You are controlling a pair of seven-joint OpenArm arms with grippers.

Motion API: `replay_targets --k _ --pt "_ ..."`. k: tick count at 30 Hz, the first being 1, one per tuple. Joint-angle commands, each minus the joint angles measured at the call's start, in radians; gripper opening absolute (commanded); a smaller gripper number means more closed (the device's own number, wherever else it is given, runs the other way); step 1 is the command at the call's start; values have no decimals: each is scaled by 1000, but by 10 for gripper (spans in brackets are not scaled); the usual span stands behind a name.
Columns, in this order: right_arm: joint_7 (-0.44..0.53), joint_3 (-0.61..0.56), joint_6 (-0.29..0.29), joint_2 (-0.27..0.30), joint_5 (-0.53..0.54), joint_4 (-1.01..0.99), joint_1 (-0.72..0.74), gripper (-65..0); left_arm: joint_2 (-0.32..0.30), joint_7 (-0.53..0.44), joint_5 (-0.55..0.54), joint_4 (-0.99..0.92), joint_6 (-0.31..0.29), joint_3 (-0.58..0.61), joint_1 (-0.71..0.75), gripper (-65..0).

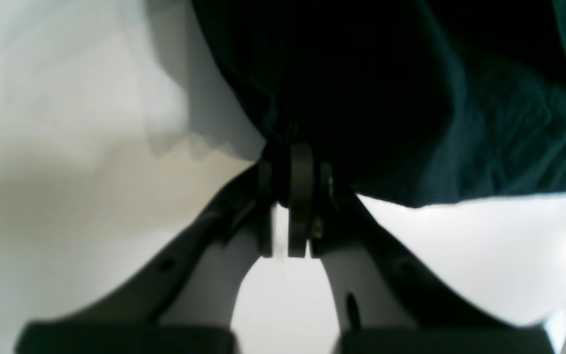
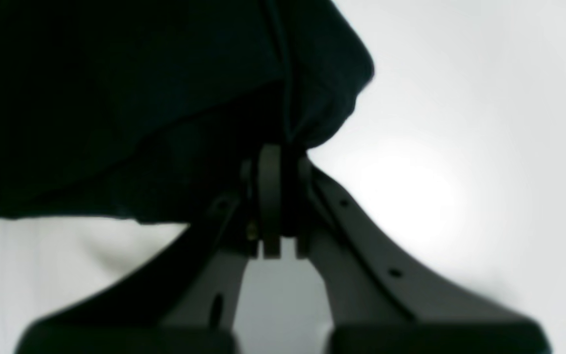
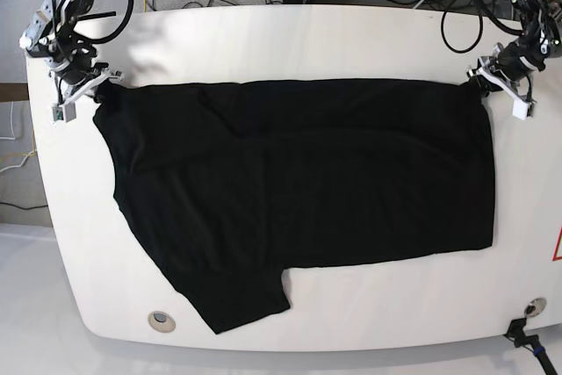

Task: Fold the T-shirt properly
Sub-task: 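Drag the folded edge with both grippers back toward the robot, then open both grippers and move them down onto the shirt body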

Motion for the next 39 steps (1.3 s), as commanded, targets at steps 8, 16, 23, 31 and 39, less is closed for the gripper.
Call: replay_targets --k 8,16,23,31,39 --pt "-57 33 7 -38 -21 209 -187 -650 -84 28 28 6 6 -6 87 -624" --pt "-57 36 7 -40 -16 263 -313 -650 -119 28 26 6 6 -7 151 -624" --pt "-57 82 9 -40 -22 272 -345 -650 -145 28 26 7 6 -9 190 -624" --pt "-57 79 7 -40 -22 272 -353 -650 -147 28 26 7 6 -7 188 -623" --pt "-57 80 7 -40 -14 336 -350 -461 -152 28 28 9 6 -9 185 -385"
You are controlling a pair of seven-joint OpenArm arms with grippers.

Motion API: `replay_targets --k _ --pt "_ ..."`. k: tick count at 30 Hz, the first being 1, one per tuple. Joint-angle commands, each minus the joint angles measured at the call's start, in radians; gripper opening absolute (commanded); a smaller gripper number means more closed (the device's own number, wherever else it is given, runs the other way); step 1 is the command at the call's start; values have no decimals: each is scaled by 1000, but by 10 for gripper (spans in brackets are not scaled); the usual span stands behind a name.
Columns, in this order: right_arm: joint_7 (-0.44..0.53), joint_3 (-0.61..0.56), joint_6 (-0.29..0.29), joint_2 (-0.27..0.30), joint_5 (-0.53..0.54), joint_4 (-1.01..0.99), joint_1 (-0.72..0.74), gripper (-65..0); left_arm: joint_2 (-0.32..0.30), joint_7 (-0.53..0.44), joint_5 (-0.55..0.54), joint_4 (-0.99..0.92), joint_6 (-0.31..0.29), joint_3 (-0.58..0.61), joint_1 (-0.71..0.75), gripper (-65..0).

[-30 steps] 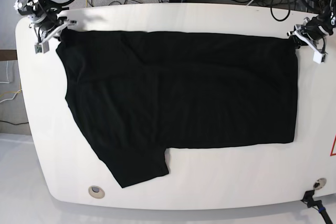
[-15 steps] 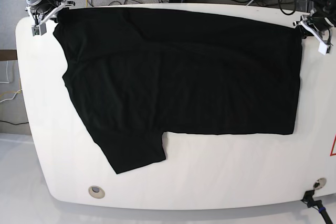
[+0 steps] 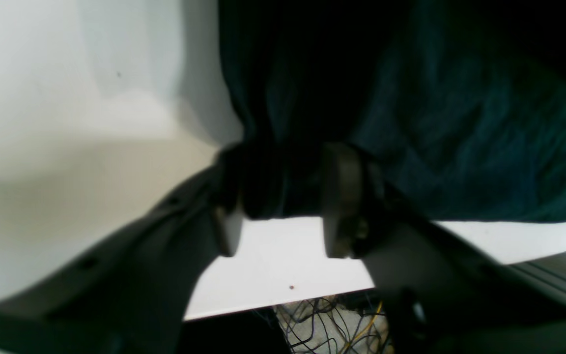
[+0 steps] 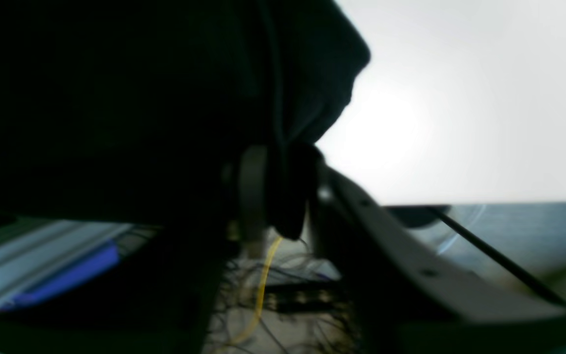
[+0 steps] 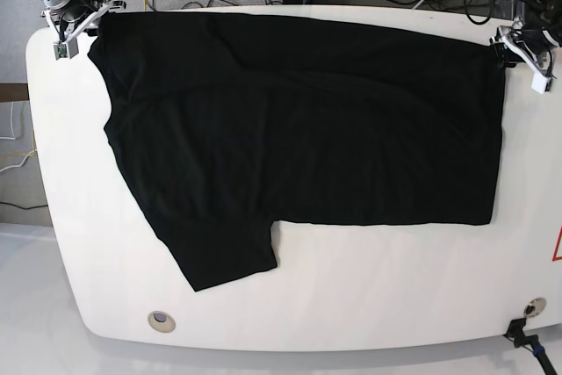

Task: Fold the T-shirt properly
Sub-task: 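Open both grippers and move them down onto the shirt body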

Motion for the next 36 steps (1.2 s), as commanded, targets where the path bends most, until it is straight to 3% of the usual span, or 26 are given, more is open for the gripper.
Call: replay_targets --k 1,6,12,17,22,27,32,36 --pt "12 8 0 14 5 58 6 -425 -14 54 72 6 26 -1 12 -385" --pt "10 5 0 16 0 150 38 -321 -14 54 74 138 26 -3 12 -383" --pt "-2 1 3 24 3 224 83 -317 -14 54 74 340 28 -30 -23 -385" --pt "-100 1 3 25 0 224 193 -317 -12 54 74 445 28 -22 -88 -385" --pt "-108 -52 0 25 -3 216 295 -316 -2 48 160 440 28 45 -223 -385" --pt "-108 -143 -1 28 -67 165 439 -313 86 50 315 376 26 136 -395 -385" --pt "-91 -224 3 24 -193 -5 611 -313 110 36 341 222 26 195 -557 -383" --pt "4 -270 3 30 -255 -180 721 -313 118 -4 341 69 26 200 -651 -383"
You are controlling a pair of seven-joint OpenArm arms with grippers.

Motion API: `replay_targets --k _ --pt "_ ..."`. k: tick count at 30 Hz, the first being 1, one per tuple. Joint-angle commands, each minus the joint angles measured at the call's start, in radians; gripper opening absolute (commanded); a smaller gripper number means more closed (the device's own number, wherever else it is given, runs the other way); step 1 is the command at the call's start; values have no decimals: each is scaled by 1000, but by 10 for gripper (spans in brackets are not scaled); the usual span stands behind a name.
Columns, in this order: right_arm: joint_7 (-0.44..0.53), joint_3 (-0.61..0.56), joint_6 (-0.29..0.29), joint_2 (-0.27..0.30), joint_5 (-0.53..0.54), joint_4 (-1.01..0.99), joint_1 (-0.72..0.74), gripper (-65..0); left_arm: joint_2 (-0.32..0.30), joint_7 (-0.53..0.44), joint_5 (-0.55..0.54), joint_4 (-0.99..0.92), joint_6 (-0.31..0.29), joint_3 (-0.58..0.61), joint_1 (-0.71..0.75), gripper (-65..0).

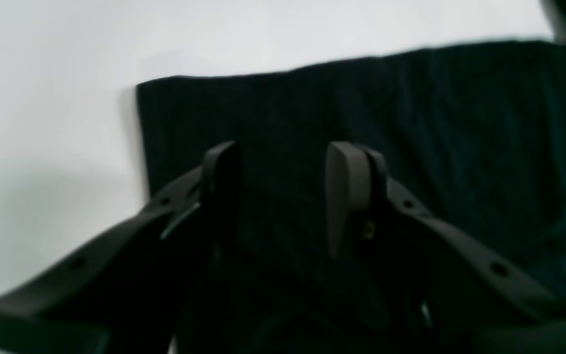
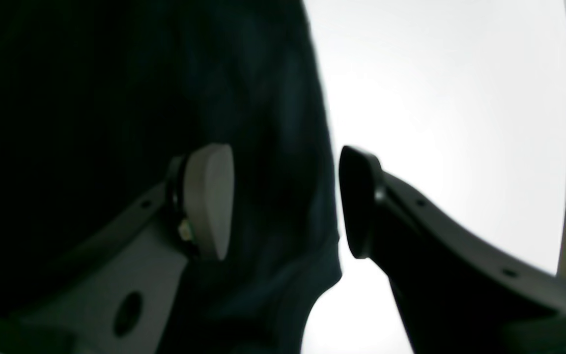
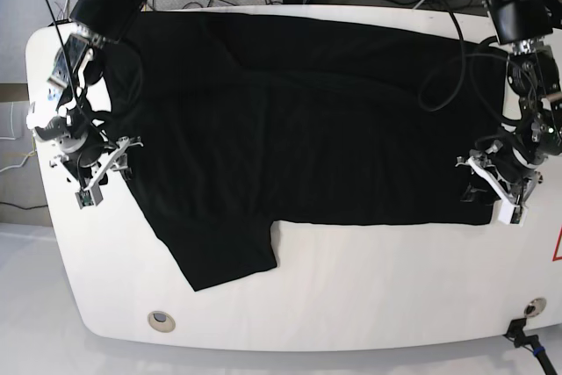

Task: Fold the T-shirt properly
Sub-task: 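Open both grippers and move them down onto the shirt body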

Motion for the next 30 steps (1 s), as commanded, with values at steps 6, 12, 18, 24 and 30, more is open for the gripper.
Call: replay_targets --k 6,12,18,24,30 --pt "171 -10 2 18 -81 -340 215 -313 -43 -188 -6 -332 3 140 -161 -381" --pt "333 -10 2 20 -161 -601 350 -313 -44 -341 -8 -605 -12 233 -286 -379" --pt "511 -10 -1 49 -187 -881 456 -313 -61 -447 -6 -728 -46 258 -295 -379" --pt "654 -11 -4 89 -189 -1059 496 -313 -89 -473 -6 -773 -48 258 -298 -379" --pt "655 -91 -12 89 -189 -1061 484 -313 -98 -501 51 -862 -48 259 -339 -379"
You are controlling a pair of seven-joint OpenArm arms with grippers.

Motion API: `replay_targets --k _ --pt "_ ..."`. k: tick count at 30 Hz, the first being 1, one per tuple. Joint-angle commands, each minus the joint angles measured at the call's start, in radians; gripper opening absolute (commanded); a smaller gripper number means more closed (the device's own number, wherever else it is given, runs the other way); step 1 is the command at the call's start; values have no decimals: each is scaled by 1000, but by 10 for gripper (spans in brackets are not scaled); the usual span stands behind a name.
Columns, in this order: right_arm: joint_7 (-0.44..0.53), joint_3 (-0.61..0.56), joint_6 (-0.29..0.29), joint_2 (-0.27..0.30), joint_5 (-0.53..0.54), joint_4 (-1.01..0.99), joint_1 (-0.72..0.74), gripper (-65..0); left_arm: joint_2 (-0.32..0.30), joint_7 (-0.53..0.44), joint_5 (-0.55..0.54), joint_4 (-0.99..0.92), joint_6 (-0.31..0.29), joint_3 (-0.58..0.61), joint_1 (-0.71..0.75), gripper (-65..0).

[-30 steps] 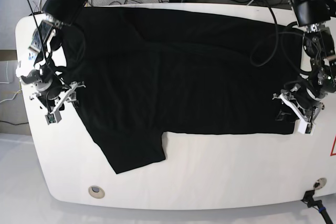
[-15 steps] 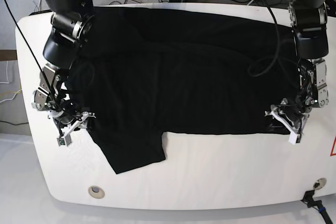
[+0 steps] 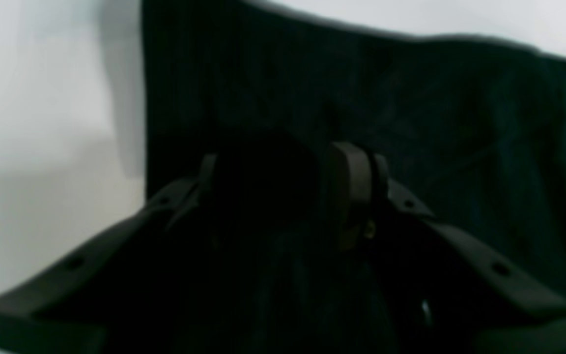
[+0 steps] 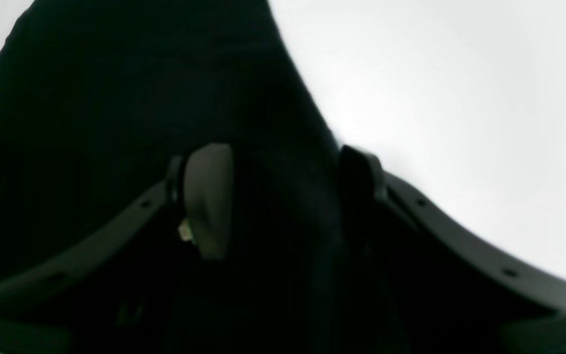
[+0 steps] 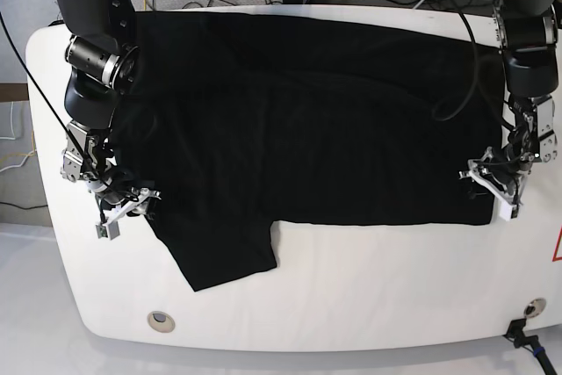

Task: Fold the T-shirt properly
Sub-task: 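Open both grippers and move them down onto the shirt body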

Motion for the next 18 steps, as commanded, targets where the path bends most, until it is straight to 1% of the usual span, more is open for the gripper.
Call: replay_targets --k 1,4,14,16,18 --pt "25 -16 -9 8 18 16 19 -314 -16 -13 4 -17 -2 -5 -45 -379" --pt "25 -30 -12 8 21 17 13 -317 -21 -15 4 -58 -2 -6 -68 -379" --pt "25 -39 -6 5 20 19 -4 -324 -22 -15 1 -52 -2 -6 -69 -379" --pt "25 -62 -6 5 21 20 -7 -370 -22 -15 1 -52 -2 -6 -68 -379" --pt "25 -68 -6 5 21 20 -10 -441 -22 -15 1 -52 -2 -6 -68 -379"
